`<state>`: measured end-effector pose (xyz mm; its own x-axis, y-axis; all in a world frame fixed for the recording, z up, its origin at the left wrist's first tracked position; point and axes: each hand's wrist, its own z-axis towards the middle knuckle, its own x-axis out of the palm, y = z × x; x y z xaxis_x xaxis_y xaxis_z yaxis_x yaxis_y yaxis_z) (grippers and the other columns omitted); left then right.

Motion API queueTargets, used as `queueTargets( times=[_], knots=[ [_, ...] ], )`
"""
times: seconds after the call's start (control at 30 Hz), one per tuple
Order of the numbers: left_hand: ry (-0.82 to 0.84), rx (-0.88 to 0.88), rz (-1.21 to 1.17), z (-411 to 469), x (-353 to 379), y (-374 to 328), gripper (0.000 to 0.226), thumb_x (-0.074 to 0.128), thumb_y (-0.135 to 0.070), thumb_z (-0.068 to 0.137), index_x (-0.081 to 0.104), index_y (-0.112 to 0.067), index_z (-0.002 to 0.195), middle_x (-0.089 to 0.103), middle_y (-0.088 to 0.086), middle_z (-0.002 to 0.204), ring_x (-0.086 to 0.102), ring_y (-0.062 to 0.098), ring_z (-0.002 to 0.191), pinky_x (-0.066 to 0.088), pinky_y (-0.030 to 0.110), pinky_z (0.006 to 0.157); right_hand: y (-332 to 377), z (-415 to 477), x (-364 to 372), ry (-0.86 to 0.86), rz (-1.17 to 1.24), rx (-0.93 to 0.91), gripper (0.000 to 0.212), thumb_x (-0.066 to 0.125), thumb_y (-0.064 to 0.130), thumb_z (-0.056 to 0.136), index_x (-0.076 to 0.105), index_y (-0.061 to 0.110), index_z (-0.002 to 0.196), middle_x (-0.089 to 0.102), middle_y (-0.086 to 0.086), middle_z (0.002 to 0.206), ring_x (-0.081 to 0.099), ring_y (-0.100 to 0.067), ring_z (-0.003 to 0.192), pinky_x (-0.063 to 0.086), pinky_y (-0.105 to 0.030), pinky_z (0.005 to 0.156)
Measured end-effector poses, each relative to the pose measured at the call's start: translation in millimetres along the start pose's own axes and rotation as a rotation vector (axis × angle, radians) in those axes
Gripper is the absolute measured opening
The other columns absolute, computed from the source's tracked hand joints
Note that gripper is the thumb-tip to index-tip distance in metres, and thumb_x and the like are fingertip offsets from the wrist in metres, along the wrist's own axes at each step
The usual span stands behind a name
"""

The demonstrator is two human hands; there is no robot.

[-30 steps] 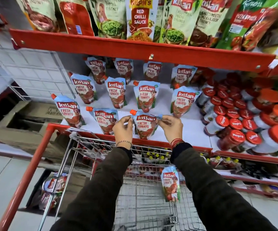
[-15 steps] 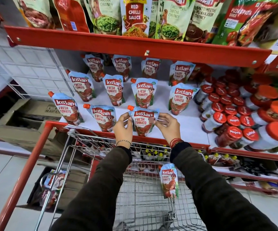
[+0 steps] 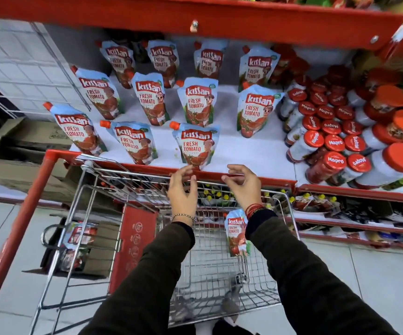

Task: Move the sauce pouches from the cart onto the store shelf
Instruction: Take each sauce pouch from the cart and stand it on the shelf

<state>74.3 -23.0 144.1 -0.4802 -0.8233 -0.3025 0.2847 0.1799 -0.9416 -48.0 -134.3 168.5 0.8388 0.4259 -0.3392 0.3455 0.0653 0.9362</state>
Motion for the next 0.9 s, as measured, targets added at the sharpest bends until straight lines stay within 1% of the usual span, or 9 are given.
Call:
queueTargets(
  times=[0.07,0.2,0.33,0.43,0.53,0.63,0.7,0.8,0.9],
  knots=[
    [0.050,-0.025,0.035,-19.0,10.8,13.9,0.023,0.055,-0.021,0.093,0.060,-0.025,0.115,0.061,-0.001,0.117,0.061,0.011,0.105,0.054,0.025,0.084,-23.6,-8.6,-6.2,0.029,-0.021,0.032,0.029,0.074,0.015,0.081,0.067,0.015,0.109,0.070,-0.005,0.106,0.065,-0.006,0.083,0.055,-0.022,0.077],
    [0.183,-0.148,0.082,-56.9,34.6,49.4,0.021,0.055,-0.020,0.093,0.063,-0.024,0.112,0.062,-0.005,0.111,0.062,0.017,0.104,0.054,0.043,0.094,-77.3,-25.4,-23.4,0.047,-0.073,0.134,0.028,0.074,0.012,0.081,0.067,0.013,0.108,0.071,-0.005,0.108,0.067,-0.016,0.097,0.055,-0.035,0.091],
    [0.284,-0.269,0.112,-85.0,57.1,81.2,0.020,0.056,-0.018,0.093,0.064,-0.019,0.112,0.064,-0.009,0.111,0.061,0.015,0.106,0.053,0.043,0.096,-128.6,-37.3,-41.9,0.023,-0.118,0.236,0.022,0.075,0.015,0.081,0.068,0.014,0.102,0.070,-0.002,0.105,0.064,-0.016,0.093,0.053,-0.023,0.080],
    [0.345,-0.354,0.199,-96.1,78.4,110.1,0.024,0.056,-0.017,0.093,0.065,-0.013,0.115,0.068,0.006,0.117,0.064,0.022,0.105,0.055,0.040,0.092,-167.3,-37.8,-48.6,0.009,-0.136,0.271,0.019,0.075,0.015,0.081,0.068,0.016,0.098,0.070,-0.003,0.100,0.065,-0.015,0.088,0.055,-0.024,0.081],
    [0.401,-0.417,0.289,-101.6,102.1,141.9,0.024,0.054,-0.019,0.095,0.065,-0.012,0.115,0.070,0.012,0.115,0.067,0.026,0.094,0.058,0.037,0.083,-201.8,-31.6,-48.5,0.004,-0.171,0.324,0.018,0.074,0.009,0.081,0.070,0.007,0.099,0.069,-0.003,0.091,0.066,-0.010,0.080,0.050,-0.008,0.071],
    [0.434,-0.454,0.330,-102.0,129.0,169.3,0.024,0.054,-0.018,0.095,0.069,-0.011,0.112,0.073,0.011,0.112,0.069,0.024,0.088,0.055,0.029,0.077,-240.1,-21.7,-42.0,0.015,-0.243,0.342,0.015,0.070,0.009,0.083,0.072,0.010,0.097,0.075,-0.006,0.095,0.071,-0.019,0.082,0.056,-0.020,0.078],
    [0.455,-0.477,0.369,-99.4,148.8,187.3,0.024,0.053,-0.016,0.094,0.071,-0.010,0.110,0.075,0.013,0.108,0.070,0.028,0.089,0.050,0.026,0.075,-262.0,-13.8,-36.1,0.023,-0.307,0.333,0.016,0.067,0.010,0.085,0.074,0.010,0.100,0.075,-0.006,0.095,0.068,-0.014,0.076,0.048,-0.002,0.071],
    [0.504,-0.478,0.457,-94.5,173.5,211.5,0.029,0.049,-0.019,0.096,0.070,-0.009,0.113,0.074,0.021,0.104,0.069,0.035,0.093,0.050,0.032,0.076,-284.5,-0.4,-25.6,0.035,-0.337,0.319,0.017,0.065,0.008,0.087,0.072,0.003,0.101,0.075,-0.013,0.099,0.066,-0.016,0.079,0.048,-0.006,0.069],
    [0.534,-0.489,0.519,-92.6,189.1,232.5,0.031,0.048,-0.020,0.096,0.066,-0.009,0.120,0.072,0.020,0.113,0.067,0.034,0.102,0.050,0.034,0.083,-300.3,9.3,-16.1,0.040,-0.365,0.334,0.019,0.064,0.009,0.088,0.071,0.001,0.103,0.074,-0.014,0.103,0.061,-0.013,0.079,0.036,0.007,0.061]
  ],
)
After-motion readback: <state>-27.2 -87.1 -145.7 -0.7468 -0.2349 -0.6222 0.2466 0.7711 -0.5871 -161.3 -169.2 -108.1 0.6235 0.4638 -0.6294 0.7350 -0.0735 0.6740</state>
